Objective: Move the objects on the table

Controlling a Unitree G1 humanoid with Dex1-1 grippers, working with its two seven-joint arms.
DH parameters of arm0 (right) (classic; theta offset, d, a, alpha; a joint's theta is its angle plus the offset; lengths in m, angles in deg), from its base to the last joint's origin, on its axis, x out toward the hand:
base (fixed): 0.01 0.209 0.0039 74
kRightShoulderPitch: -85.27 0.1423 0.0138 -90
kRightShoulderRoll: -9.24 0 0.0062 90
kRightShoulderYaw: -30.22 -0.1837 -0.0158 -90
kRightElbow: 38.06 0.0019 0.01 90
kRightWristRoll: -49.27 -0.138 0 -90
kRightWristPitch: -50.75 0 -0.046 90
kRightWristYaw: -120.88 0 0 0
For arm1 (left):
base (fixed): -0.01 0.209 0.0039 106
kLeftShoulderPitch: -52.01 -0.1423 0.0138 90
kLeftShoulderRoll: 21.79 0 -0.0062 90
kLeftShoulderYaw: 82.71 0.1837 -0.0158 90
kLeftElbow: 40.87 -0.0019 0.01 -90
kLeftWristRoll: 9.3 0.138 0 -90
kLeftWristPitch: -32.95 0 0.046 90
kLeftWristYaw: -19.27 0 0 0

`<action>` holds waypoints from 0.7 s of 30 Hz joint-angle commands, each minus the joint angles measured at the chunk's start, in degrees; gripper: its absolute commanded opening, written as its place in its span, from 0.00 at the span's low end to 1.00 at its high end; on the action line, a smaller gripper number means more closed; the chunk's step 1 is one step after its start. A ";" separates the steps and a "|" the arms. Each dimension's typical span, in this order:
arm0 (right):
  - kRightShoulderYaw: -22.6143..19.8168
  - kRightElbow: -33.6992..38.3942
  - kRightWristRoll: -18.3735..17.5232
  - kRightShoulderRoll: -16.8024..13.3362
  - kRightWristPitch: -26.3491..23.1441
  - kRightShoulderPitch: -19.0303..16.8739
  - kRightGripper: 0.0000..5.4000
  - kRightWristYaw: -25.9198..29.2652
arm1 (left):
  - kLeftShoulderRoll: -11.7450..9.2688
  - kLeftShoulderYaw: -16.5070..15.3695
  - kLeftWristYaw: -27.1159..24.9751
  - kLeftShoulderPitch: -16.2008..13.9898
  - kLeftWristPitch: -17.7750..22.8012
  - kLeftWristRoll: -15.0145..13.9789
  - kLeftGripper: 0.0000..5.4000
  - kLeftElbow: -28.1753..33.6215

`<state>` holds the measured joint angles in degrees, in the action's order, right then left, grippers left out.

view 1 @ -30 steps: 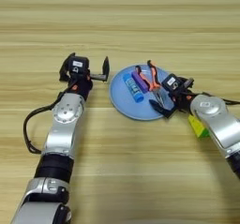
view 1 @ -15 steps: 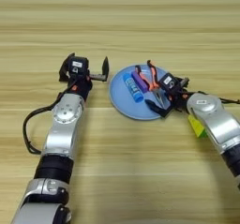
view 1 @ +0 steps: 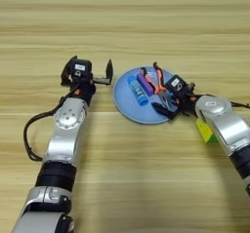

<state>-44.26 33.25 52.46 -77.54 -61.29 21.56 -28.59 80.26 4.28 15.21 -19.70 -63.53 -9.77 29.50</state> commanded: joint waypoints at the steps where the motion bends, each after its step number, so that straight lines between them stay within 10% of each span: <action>1: 0.39 -2.12 0.32 0.34 -1.64 -0.28 0.76 0.34 | -0.19 -0.08 0.38 -0.58 0.96 -0.03 1.00 0.81; 21: 0.43 -0.61 0.06 0.59 -1.56 -0.34 0.29 0.06 | -0.19 -0.17 0.44 -0.44 0.84 -0.11 1.00 0.74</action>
<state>-44.20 32.81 52.06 -77.14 -61.59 21.72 -28.53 80.25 4.21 15.38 -19.80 -63.54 -9.78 30.00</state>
